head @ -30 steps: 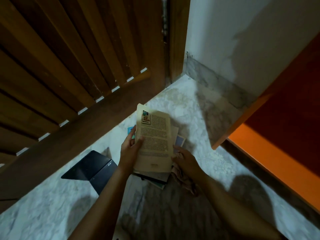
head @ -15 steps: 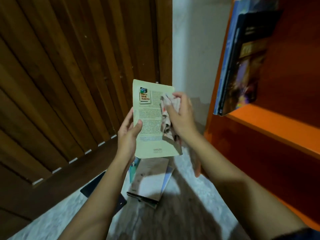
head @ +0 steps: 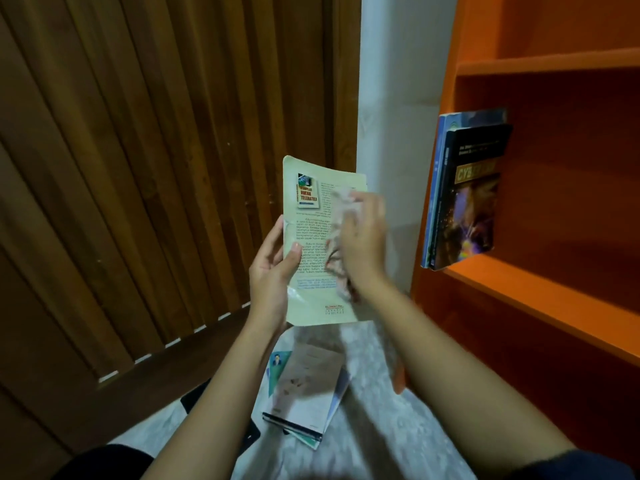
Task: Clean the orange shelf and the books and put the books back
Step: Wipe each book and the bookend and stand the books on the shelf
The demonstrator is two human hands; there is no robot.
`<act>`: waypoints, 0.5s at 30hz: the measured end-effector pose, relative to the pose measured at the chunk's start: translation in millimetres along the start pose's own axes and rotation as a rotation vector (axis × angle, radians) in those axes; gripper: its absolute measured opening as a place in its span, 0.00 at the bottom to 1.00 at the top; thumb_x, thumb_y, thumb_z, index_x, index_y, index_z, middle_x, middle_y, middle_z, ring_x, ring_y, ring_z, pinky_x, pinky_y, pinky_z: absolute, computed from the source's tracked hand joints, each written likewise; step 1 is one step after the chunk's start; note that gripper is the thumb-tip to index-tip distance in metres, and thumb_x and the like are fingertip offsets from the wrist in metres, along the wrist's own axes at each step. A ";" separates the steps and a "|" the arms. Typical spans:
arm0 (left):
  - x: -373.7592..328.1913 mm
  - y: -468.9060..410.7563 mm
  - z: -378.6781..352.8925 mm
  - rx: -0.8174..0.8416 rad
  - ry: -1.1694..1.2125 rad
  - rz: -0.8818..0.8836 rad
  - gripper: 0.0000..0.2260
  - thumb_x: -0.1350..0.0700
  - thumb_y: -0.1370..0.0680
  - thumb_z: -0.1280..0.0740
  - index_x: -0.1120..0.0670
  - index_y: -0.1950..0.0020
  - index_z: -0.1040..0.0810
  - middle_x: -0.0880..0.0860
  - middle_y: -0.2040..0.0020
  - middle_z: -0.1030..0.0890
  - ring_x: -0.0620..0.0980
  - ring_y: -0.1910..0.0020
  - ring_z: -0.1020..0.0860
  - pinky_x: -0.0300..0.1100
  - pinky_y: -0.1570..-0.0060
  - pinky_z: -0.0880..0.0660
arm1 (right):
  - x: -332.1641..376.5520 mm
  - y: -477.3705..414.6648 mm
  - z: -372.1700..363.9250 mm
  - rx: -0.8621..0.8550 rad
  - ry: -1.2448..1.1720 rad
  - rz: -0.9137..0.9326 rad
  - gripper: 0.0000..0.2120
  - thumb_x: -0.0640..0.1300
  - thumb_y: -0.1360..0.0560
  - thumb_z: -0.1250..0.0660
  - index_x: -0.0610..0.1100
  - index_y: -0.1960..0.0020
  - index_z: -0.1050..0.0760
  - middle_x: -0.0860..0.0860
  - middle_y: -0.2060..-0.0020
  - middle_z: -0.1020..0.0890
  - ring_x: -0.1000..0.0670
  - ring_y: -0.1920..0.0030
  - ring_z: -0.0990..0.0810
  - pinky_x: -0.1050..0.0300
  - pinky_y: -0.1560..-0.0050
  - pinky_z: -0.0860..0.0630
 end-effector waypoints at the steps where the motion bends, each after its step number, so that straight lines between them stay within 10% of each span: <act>1: 0.1 1.4 -1.7 -0.011 0.007 0.005 0.23 0.65 0.22 0.37 0.48 0.30 0.32 0.52 0.43 0.18 0.51 0.49 0.17 0.42 0.59 0.20 | 10.5 13.6 -5.7 0.066 -0.008 0.125 0.07 0.36 0.22 0.42 0.41 0.45 0.30 0.48 0.45 0.29 0.56 0.48 0.27 0.64 0.50 0.24; 3: 1.2 3.4 -0.6 -0.033 0.042 0.013 0.22 0.66 0.23 0.37 0.47 0.32 0.30 0.54 0.41 0.19 0.53 0.48 0.18 0.45 0.57 0.19 | 10.7 25.4 -8.0 0.138 -0.006 0.259 0.08 0.35 0.23 0.40 0.40 0.45 0.29 0.45 0.44 0.28 0.52 0.44 0.28 0.65 0.47 0.27; 8: 1.5 5.2 2.5 -0.075 0.114 0.014 0.22 0.65 0.23 0.37 0.46 0.32 0.31 0.54 0.39 0.20 0.54 0.44 0.19 0.52 0.48 0.21 | -38.8 14.3 12.7 -0.012 0.045 -0.155 0.09 0.34 0.22 0.43 0.41 0.45 0.28 0.46 0.43 0.29 0.47 0.47 0.25 0.64 0.52 0.28; 11: 9.6 1.7 -10.7 -0.157 0.198 0.042 0.22 0.66 0.22 0.38 0.46 0.32 0.30 0.55 0.38 0.21 0.53 0.43 0.20 0.53 0.44 0.23 | -17.3 50.9 -3.1 0.064 -0.036 0.044 0.11 0.34 0.24 0.44 0.43 0.45 0.30 0.46 0.45 0.29 0.45 0.48 0.24 0.48 0.47 0.23; 15: 20.1 2.8 -14.5 -0.168 0.288 0.079 0.22 0.67 0.22 0.38 0.48 0.32 0.30 0.54 0.39 0.20 0.55 0.42 0.20 0.56 0.41 0.25 | -18.1 70.7 1.5 0.181 -0.054 0.267 0.12 0.36 0.27 0.45 0.42 0.44 0.30 0.39 0.46 0.27 0.44 0.45 0.27 0.57 0.44 0.29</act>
Point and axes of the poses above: each hand's wrist, its own y-axis away from the middle knuckle, its own z-axis out of the back of the hand, x = y × z, the point moved 1 cm from there along -y, towards the middle knuckle
